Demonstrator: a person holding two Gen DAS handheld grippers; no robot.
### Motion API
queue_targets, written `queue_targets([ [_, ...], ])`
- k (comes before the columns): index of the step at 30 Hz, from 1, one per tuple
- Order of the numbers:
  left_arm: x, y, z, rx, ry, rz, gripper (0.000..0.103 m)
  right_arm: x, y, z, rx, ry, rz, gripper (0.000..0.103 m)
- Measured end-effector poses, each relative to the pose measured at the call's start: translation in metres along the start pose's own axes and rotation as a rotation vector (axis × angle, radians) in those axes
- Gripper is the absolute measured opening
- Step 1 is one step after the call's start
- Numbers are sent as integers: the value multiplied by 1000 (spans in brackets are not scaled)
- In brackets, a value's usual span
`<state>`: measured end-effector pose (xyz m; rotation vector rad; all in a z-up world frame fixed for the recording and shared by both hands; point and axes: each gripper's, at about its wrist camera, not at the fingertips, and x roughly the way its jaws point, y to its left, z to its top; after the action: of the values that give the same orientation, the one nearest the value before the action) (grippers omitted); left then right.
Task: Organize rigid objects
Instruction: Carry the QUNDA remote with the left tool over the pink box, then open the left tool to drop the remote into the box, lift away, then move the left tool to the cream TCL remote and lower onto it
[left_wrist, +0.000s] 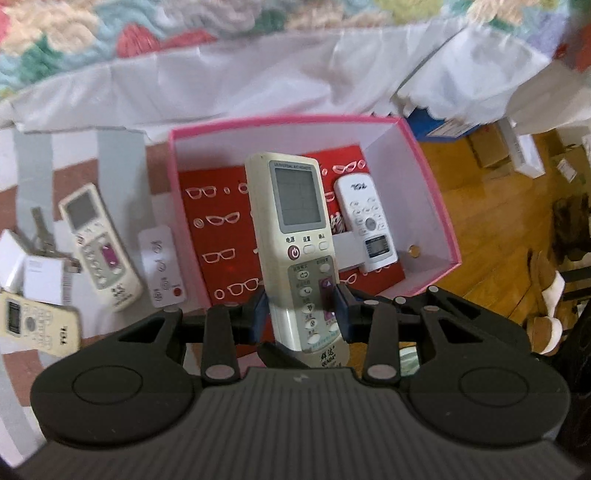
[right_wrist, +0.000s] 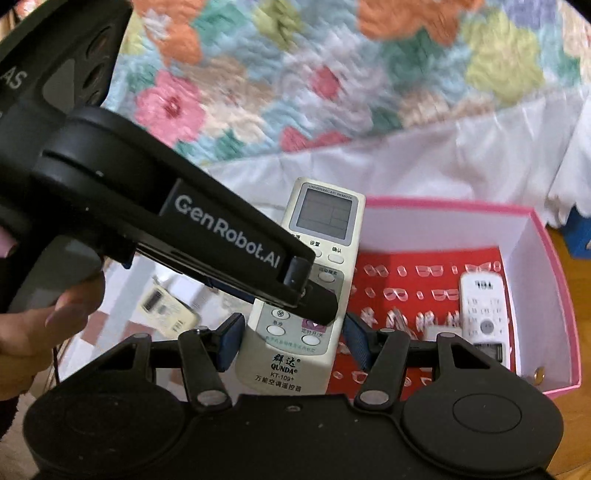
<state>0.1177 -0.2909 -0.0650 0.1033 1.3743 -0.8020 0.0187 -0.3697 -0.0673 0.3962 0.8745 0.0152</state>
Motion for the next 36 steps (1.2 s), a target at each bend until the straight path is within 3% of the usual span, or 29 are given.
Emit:
queue_targets([
  [8,30,0,10,-24,31,55,42,25,-23,-3,36,35,23,63],
  [12,36,-9,13,44,35,145,42,47,-21,2,8,68,13,63],
  [16,48,-3,12,17,77,144,39,68,-20,-3,8,116,27,61],
  [19,43,-3,7,49,24,226,39,77,-15,-6,-14,167,-13,60],
  [26,-20,5,4,83,-37,138,42,23,15,-5,-116,80,-86,61],
  [32,-80,18,-11,140,-91,114,43,-33,64,-11,-208,-31,-4,61],
  [36,-114,36,-26,171,-130,134,45,-46,92,-8,-230,-99,77,64],
])
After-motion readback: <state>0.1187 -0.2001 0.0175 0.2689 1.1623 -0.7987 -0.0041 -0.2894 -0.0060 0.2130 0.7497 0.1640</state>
